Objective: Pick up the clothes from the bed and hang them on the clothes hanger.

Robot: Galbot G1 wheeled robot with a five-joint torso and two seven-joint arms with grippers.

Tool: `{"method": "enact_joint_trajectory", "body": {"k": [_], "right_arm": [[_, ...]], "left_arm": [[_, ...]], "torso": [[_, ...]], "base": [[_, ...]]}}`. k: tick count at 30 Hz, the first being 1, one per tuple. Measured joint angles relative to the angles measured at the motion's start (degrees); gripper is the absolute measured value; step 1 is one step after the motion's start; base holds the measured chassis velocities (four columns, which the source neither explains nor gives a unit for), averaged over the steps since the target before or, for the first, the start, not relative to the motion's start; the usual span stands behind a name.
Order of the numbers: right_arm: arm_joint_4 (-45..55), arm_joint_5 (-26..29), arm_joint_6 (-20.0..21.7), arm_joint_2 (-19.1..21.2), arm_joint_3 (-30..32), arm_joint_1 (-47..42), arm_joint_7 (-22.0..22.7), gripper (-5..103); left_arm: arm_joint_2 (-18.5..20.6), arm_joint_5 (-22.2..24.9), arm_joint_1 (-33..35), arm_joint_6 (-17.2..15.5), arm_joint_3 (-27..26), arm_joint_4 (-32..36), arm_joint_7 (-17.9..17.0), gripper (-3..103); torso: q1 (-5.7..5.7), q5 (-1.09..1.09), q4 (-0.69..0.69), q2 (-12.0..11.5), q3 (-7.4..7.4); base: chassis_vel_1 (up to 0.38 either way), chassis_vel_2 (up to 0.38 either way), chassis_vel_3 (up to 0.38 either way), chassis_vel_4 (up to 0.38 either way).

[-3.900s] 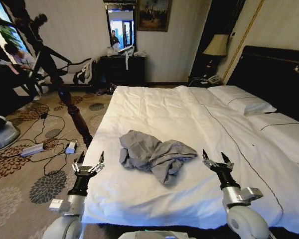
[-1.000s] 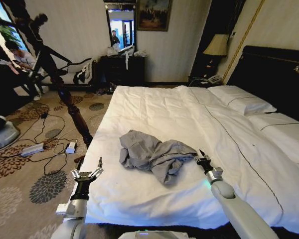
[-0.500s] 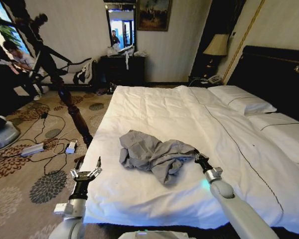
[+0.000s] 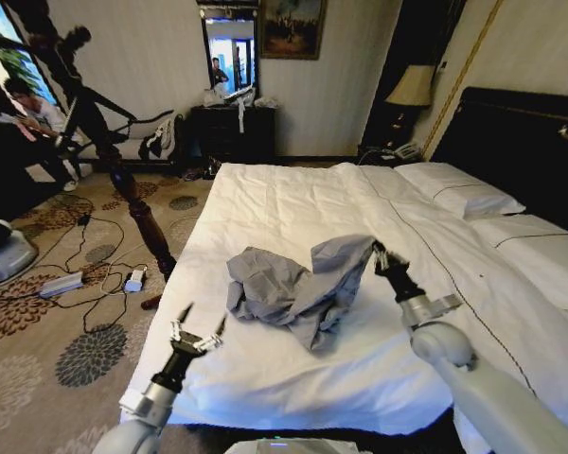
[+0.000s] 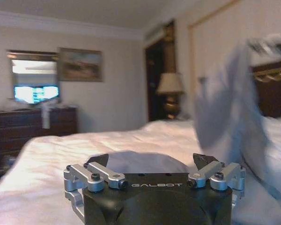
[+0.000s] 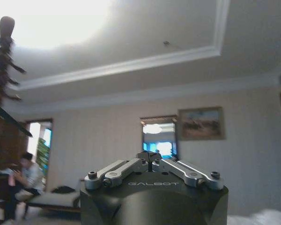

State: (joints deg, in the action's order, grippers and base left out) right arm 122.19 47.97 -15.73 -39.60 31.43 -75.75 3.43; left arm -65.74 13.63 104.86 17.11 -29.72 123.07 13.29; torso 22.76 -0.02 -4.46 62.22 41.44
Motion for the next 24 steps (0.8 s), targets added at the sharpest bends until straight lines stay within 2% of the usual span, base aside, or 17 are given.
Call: {"method": "enact_joint_trajectory", "body": {"k": [5, 9, 12, 14, 17, 20, 24], "right_arm": [[4.76, 2.23, 1.63, 3.1, 0.61, 0.98, 1.34, 0], [5.98, 2.83, 2.39, 4.09, 0.76, 1.21, 1.95, 0], [6.53, 3.28, 2.79, 4.7, 1.26, 0.76, 2.53, 0], [6.62, 3.37, 2.84, 4.76, 1.32, 0.67, 2.63, 0], [7.03, 3.77, 3.02, 4.9, 1.65, 0.73, 2.99, 0], [7.13, 3.93, 3.15, 4.7, 1.69, 1.07, 3.02, 0], [7.0, 4.04, 3.3, 4.37, 1.68, 1.55, 3.08, 0]], "left_arm": [[0.54, -3.76, -1.72, 1.14, 3.95, -3.52, 0.74, 100], [-0.39, -6.02, -4.41, 1.97, 6.51, -6.27, 0.7, 100], [-1.91, -7.52, -8.38, 2.15, 9.52, -8.39, -0.64, 100], [-2.03, -7.59, -9.17, 2.15, 10.19, -8.76, -1.05, 100], [-1.22, -7.6, -15.12, 1.09, 15.06, -11.38, -3.57, 100], [-0.3, -7.34, -17.9, 0.55, 17.11, -12.63, -4.33, 100], [1.65, -4.71, -23.46, -0.89, 20.6, -14.66, -5.19, 100]], "torso": [[0.0, 0.02, 0.01, 0.0, 0.0], [0.0, 0.03, 0.0, 0.0, 0.0], [0.0, 0.03, 0.0, 0.0, 0.0], [0.0, 0.03, -0.01, 0.0, 0.01], [0.0, 0.03, -0.01, -0.01, 0.01], [0.0, 0.02, -0.01, 0.0, 0.01], [0.01, 0.02, -0.01, -0.01, 0.01]], "base": [[0.0, 0.0, 0.0, 0.0], [0.0, 0.0, 0.0, 0.0], [0.0, 0.0, 0.0, 0.0], [0.0, 0.0, 0.0, 0.0], [0.0, 0.0, 0.0, 0.0], [0.0, 0.0, 0.0, 0.0], [0.0, 0.0, 0.0, 0.0]]}}
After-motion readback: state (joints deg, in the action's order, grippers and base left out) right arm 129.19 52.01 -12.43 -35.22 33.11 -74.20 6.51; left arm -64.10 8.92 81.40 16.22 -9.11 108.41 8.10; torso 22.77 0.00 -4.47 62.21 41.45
